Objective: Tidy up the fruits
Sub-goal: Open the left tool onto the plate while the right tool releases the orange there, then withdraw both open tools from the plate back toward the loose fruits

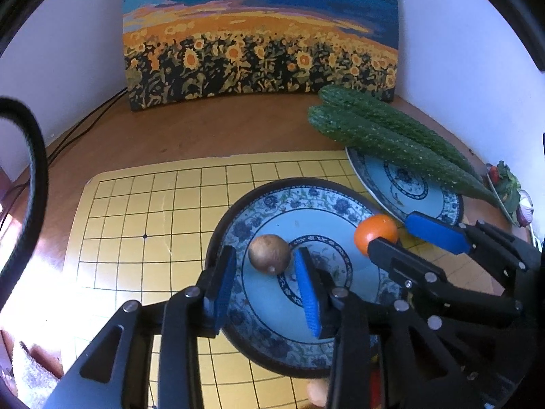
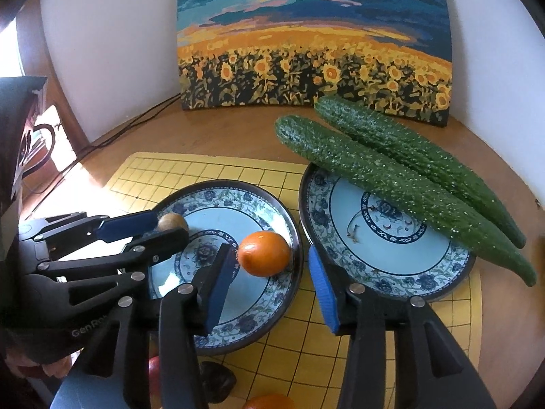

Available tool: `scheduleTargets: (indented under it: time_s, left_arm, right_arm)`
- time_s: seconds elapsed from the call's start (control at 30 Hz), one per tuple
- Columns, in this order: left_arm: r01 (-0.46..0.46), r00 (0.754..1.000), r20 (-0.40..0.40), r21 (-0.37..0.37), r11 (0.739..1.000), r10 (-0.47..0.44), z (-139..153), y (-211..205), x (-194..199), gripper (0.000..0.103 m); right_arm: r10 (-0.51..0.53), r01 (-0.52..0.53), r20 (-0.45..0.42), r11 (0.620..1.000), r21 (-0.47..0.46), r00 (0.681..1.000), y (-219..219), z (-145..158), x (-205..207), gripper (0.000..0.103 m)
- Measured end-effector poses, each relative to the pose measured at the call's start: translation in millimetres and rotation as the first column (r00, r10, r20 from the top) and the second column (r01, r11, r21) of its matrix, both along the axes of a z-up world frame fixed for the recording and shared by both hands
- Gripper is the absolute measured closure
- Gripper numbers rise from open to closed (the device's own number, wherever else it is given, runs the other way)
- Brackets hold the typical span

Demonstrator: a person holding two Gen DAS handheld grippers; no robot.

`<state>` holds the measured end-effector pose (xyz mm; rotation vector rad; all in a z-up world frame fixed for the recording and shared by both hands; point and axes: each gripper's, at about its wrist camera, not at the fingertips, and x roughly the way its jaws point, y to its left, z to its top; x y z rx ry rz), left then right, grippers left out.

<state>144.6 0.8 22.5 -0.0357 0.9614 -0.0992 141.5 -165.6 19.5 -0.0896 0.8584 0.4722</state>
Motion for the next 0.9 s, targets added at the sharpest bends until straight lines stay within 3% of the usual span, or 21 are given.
scheduleTargets:
  time_s: [0.9]
  left_arm:
    - [0.012,0.999,0.033,-0.03,0.999,-0.011,29.7,1.2,-69.5,0.062]
  right_arm:
    - [-0.033,0.031,0.042,0.998,0.048,0.999,-35.1,23.1,-64.0,0.056]
